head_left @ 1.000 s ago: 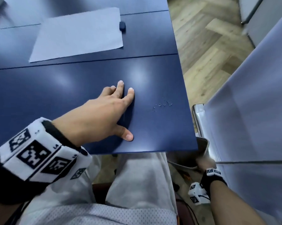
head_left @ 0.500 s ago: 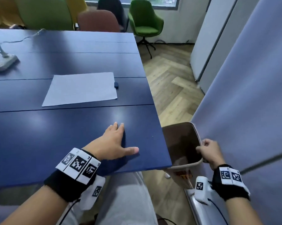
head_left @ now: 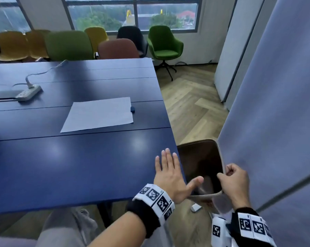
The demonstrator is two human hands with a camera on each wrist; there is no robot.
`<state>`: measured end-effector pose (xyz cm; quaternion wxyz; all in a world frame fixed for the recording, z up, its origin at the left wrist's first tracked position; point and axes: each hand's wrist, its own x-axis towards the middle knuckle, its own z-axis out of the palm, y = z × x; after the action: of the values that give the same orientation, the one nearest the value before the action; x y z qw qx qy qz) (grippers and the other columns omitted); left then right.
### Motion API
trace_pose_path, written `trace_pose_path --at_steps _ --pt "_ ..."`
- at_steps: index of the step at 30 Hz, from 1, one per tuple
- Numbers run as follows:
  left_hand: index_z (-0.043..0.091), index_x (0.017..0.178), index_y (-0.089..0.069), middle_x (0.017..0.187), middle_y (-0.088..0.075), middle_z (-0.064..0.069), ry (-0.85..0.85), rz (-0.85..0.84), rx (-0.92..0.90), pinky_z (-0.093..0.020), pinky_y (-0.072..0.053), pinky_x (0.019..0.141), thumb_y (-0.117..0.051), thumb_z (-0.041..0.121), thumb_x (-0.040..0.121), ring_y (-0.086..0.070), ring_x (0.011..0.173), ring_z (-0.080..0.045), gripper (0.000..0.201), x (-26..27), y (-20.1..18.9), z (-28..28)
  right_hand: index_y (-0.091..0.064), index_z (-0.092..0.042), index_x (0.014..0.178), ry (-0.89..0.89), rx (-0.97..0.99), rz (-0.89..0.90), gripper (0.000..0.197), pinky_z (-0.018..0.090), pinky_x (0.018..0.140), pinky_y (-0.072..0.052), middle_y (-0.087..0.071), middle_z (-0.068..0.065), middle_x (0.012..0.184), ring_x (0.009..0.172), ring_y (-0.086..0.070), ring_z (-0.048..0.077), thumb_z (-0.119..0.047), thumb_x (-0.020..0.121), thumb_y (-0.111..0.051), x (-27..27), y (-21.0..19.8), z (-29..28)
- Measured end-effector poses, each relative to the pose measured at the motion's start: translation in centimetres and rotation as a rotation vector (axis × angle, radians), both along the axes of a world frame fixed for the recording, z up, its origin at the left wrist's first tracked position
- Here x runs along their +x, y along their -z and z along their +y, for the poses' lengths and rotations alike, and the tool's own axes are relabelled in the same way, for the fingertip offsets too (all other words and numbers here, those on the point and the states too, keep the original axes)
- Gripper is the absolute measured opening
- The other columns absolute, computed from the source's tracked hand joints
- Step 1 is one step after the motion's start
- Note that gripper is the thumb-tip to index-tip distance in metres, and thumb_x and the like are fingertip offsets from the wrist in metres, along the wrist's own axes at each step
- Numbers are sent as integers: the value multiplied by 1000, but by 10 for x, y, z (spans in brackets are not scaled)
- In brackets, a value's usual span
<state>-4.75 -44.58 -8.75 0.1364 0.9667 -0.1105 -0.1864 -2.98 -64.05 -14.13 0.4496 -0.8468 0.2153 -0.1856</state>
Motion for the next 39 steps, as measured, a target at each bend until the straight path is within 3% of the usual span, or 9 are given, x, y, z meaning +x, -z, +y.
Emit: trace_pose_path --at_steps 4,7,13,17,21,30,34,37,39 --pt "6 154 11 161 20 -10 232 114 -125 -43 18 118 -1 89 62 24 146 -18 125 0 -15 -31 -43 -6 55 -51 16 -58 28 26 48 -30 -42 5 51 51 -35 24 10 65 -64 0 -4 2" --pt "4 154 10 161 21 -13 55 57 -165 -39 10 120 -20 70 93 21 148 -23 95 23 -29 5 -40 -4 58 -76 27 -88 27 24 47 -30 -38 2 52 51 -32 20 9 64 -63 0 -3 5" --pt "2 152 16 158 28 -17 -247 65 223 -45 9 120 -13 72 93 25 146 -28 96 60 -15 77 -40 -1 60 -114 91 -117 25 23 46 -27 -36 1 54 51 -30 17 9 64 -62 2 2 14" --pt "7 153 15 157 30 -14 41 71 184 -46 15 118 -14 82 85 30 144 -27 105 41 -6 15 -36 -12 57 -140 135 -126 34 24 48 -29 -34 -2 54 53 -29 14 9 64 -62 5 5 17" --pt "11 156 4 163 16 -7 263 225 -34 -42 11 120 -7 72 91 18 148 -16 90 36 -34 -19 -36 -14 57 -172 170 -96 37 29 50 -29 -34 -4 54 53 -29 14 8 66 -65 4 5 17" --pt "2 151 18 158 28 -16 -294 83 265 -46 9 120 -12 73 92 24 147 -28 97 45 -14 84 -39 -10 57 -167 173 -105 31 18 45 -29 -36 -1 55 52 -32 15 9 66 -61 2 8 15" --pt "8 153 17 155 33 -15 16 81 201 -45 17 118 -12 84 82 33 142 -26 108 26 -8 17 -41 -11 57 -167 160 -98 30 18 45 -30 -38 -2 53 51 -33 14 9 65 -62 3 10 17" --pt "18 156 8 160 24 -4 317 183 141 -50 22 115 10 93 51 32 143 -18 128 7 -15 -31 -38 -14 54 -183 162 -90 37 18 44 -28 -35 -4 50 47 -29 7 12 65 -63 2 12 18" --pt "19 156 10 161 24 -1 271 191 9 -45 18 117 1 89 66 27 145 -15 114 5 -21 -33 -38 -12 55 -199 178 -75 36 21 46 -28 -34 -4 51 49 -28 7 12 65 -64 0 11 16"
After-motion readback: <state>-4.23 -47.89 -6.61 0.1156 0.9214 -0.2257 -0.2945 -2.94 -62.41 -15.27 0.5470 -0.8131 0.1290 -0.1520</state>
